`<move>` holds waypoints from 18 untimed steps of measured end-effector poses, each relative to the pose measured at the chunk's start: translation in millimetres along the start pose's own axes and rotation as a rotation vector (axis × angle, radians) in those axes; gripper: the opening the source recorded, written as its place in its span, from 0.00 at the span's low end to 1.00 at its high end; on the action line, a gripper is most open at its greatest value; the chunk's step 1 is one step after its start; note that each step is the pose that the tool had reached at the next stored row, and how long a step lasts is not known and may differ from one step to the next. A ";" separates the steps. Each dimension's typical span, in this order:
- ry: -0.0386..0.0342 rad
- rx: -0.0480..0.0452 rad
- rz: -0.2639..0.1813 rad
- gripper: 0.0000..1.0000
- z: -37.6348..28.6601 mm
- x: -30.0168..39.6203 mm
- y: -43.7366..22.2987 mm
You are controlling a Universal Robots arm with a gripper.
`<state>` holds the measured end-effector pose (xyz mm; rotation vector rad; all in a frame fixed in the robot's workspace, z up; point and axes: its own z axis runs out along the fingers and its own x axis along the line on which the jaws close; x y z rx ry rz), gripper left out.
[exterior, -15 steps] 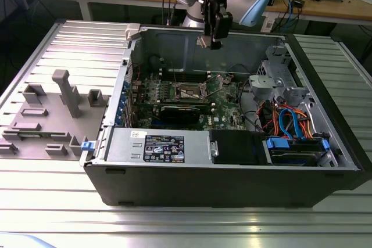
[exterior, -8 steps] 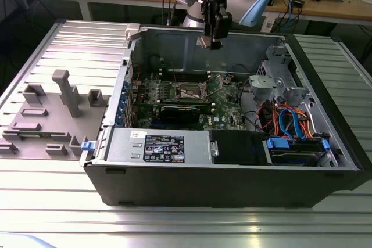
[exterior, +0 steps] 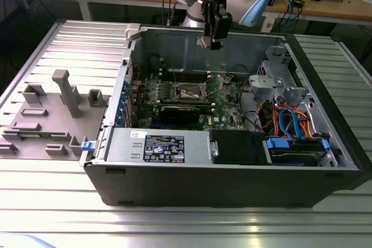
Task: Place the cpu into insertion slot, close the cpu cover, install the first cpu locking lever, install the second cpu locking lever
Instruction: 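Place the cpu into insertion slot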
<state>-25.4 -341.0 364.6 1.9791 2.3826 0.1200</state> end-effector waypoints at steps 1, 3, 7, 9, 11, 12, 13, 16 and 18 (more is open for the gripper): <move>-0.0001 0.0000 0.001 0.54 0.1 0.0 0.0; -0.0003 -0.0002 0.004 0.54 0.4 0.0 0.0; -0.0031 -0.0004 0.031 0.54 2.2 0.0 -0.2; -0.0060 -0.0010 0.066 0.54 4.7 -0.1 -0.5; -0.0072 -0.0012 0.080 0.54 6.9 0.2 -2.1; -0.0073 -0.0011 0.081 0.54 7.3 0.3 -2.7; -0.0074 -0.0011 0.081 0.54 8.2 0.4 -3.6; -0.0075 -0.0010 0.082 0.54 9.1 0.5 -4.4; -0.0075 -0.0011 0.083 0.54 9.5 0.6 -4.8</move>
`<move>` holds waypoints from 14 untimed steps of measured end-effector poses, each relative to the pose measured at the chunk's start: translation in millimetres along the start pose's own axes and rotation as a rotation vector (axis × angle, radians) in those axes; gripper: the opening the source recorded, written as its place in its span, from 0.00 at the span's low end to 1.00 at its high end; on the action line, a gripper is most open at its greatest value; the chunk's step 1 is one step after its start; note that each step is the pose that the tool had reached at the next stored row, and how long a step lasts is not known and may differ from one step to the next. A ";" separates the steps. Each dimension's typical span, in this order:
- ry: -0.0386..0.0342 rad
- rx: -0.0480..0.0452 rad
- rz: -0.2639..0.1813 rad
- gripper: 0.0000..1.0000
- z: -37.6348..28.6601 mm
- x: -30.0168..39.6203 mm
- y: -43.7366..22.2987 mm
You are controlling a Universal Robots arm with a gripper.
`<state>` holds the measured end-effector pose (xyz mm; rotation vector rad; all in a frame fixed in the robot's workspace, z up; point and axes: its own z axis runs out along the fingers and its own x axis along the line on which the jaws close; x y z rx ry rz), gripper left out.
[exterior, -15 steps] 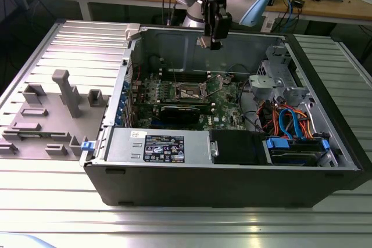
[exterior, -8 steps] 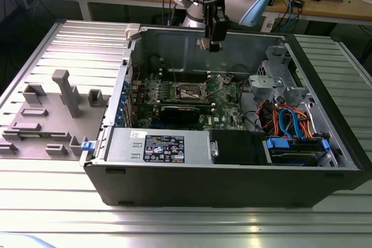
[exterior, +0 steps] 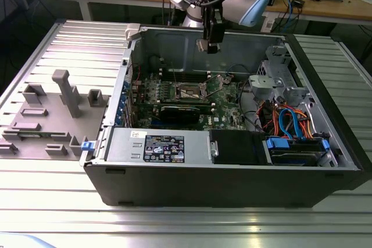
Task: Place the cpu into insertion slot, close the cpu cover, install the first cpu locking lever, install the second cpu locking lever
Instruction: 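Place the cpu into insertion slot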
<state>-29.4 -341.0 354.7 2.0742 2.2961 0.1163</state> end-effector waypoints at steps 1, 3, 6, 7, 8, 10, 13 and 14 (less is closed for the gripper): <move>-0.0001 0.0000 0.001 0.54 0.1 0.0 -0.2; -0.0003 -0.0001 0.004 0.54 0.6 0.0 -0.5; -0.0008 -0.0001 0.009 0.54 0.9 0.0 -0.6; -0.0010 -0.0002 0.011 0.54 1.0 0.0 -0.6; -0.0011 -0.0002 0.013 0.54 1.2 0.0 -0.6; -0.0012 -0.0002 0.013 0.54 1.3 0.0 -0.6; -0.0017 -0.0002 0.013 0.54 1.3 0.0 -0.7; -0.0017 -0.0002 0.013 0.54 1.3 0.0 -0.6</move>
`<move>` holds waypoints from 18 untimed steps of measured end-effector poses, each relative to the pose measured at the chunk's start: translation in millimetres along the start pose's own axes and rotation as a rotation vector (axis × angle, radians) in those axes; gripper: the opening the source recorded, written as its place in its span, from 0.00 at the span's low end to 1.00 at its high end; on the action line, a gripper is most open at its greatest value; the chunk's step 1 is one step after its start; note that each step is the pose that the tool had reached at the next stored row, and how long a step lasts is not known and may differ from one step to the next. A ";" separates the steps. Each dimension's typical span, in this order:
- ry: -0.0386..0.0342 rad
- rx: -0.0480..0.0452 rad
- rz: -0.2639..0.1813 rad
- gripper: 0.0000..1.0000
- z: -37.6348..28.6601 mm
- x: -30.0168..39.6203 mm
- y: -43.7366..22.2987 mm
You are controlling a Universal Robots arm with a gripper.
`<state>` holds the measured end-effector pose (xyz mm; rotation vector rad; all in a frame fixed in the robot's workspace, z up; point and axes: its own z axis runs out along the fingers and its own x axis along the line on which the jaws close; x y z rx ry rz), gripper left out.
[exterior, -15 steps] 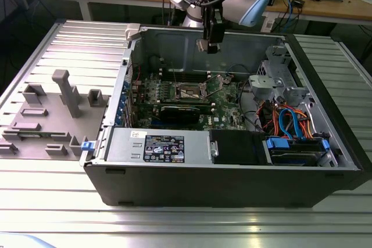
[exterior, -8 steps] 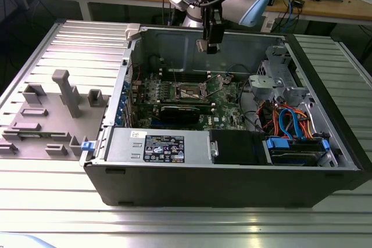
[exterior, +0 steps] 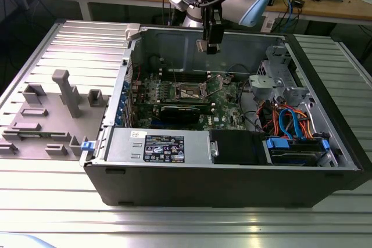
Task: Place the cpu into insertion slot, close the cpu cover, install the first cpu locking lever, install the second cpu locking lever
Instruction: 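Place the cpu into insertion slot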
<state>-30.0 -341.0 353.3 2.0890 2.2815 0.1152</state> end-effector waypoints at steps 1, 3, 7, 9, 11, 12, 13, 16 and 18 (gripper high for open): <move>0.0000 0.0000 0.000 0.54 0.0 0.0 0.0; 0.0000 0.0000 0.000 0.54 0.1 0.0 0.0; -0.0006 0.0000 0.002 0.54 0.7 0.0 -0.1; -0.0008 -0.0001 0.004 0.54 1.7 0.0 -0.2; -0.0012 -0.0001 0.004 0.54 3.5 -0.1 -0.3; -0.0021 0.0001 0.004 0.54 4.7 -0.1 -0.4; -0.0030 0.0001 0.004 0.54 5.5 -0.1 -0.5; -0.0049 0.0004 0.004 0.54 6.9 -0.1 -0.6; -0.0050 0.0004 0.004 0.54 6.9 -0.1 -0.6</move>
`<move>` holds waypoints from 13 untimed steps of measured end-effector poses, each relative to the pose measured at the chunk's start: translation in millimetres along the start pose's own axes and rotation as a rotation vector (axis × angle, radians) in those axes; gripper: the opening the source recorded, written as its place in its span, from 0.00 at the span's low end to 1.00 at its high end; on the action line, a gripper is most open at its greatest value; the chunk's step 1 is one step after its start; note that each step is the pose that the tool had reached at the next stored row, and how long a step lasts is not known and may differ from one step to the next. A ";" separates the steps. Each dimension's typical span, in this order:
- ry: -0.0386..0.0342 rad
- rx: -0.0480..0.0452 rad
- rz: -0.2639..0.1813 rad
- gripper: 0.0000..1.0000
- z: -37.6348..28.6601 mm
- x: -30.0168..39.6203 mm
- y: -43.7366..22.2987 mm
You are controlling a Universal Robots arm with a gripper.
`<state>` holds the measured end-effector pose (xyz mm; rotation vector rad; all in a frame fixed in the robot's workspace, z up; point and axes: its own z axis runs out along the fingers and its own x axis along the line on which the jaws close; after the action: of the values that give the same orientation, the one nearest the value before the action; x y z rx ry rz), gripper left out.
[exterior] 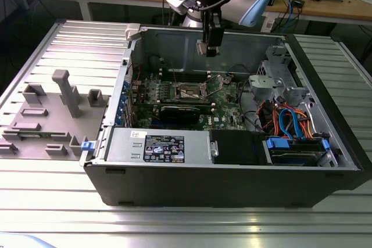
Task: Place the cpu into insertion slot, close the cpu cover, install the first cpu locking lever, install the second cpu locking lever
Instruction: 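Place the cpu into insertion slot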
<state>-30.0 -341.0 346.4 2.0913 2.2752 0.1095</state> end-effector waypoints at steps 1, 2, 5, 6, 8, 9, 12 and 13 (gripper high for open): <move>0.0001 -0.0001 0.000 0.54 0.1 0.0 0.0; 0.0002 -0.0001 0.000 0.54 0.4 0.0 0.0; 0.0002 -0.0001 0.000 0.54 0.8 0.0 -0.1; 0.0002 -0.0001 0.000 0.54 1.0 0.0 -0.1; 0.0002 -0.0001 0.000 0.54 1.3 0.0 -0.1; 0.0001 -0.0001 0.000 0.54 1.5 0.0 -0.1; 0.0001 -0.0001 0.000 0.54 2.3 0.0 -0.2; 0.0001 -0.0001 0.000 0.54 2.6 0.0 -0.2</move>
<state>-30.0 -341.0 343.7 2.0914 2.2751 0.1097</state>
